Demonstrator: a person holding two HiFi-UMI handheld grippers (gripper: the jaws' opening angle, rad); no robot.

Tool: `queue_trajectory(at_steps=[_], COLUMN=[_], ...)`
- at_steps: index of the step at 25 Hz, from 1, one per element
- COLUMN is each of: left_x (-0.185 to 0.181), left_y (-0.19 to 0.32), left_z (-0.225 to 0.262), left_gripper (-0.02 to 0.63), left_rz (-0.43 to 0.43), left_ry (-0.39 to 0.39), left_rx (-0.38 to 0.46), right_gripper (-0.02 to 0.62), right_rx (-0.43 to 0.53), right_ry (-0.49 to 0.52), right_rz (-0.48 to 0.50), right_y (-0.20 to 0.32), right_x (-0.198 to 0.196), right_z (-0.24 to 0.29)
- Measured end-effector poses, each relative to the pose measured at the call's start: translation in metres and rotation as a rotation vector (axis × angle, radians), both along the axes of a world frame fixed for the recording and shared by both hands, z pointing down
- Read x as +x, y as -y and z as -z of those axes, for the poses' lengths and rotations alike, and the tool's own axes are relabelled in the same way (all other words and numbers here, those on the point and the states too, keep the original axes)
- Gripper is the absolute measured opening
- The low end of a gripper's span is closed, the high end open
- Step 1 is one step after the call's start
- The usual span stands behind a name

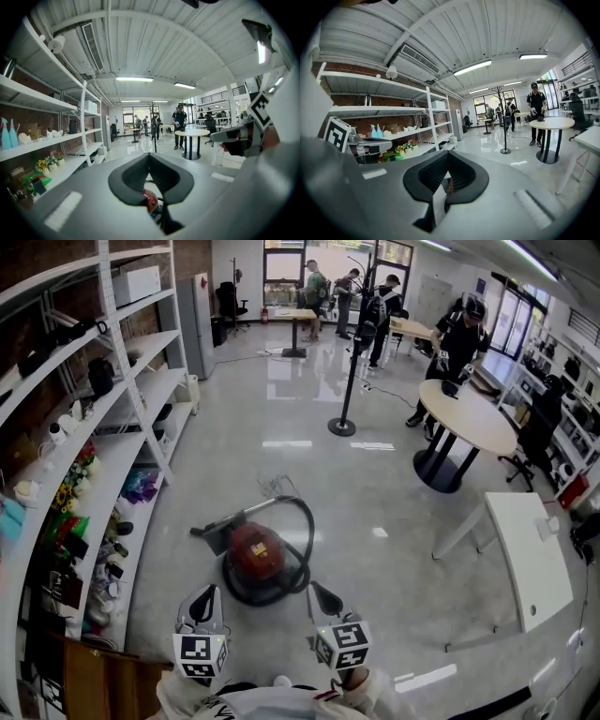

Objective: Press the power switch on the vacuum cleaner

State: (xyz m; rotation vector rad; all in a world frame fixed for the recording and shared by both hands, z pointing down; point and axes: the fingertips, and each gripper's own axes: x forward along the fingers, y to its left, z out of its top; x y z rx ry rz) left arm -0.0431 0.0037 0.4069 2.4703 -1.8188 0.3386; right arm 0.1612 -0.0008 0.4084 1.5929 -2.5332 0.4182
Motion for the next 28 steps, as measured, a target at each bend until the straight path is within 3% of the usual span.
queue_trajectory(at_steps=[8, 28], left_x=[0.0, -0.062], left_y=[-0.009, -0.041], left_z=[-0.005, -0.004], left_gripper=[0.0, 0.0], left_rz=[-0.022, -0.055], left_ry=[-0.022, -0.04], left_rx=[-0.006, -0.005], right_gripper=[0.002, 0.002], right_rx=[-0.005, 0.004], right_ry=[-0.025, -0.037], right_rz=[-0.013, -0.045], right_y=[-0.012, -0.052], right_x=[-0.002, -0.067], right_z=[0.0, 0.006])
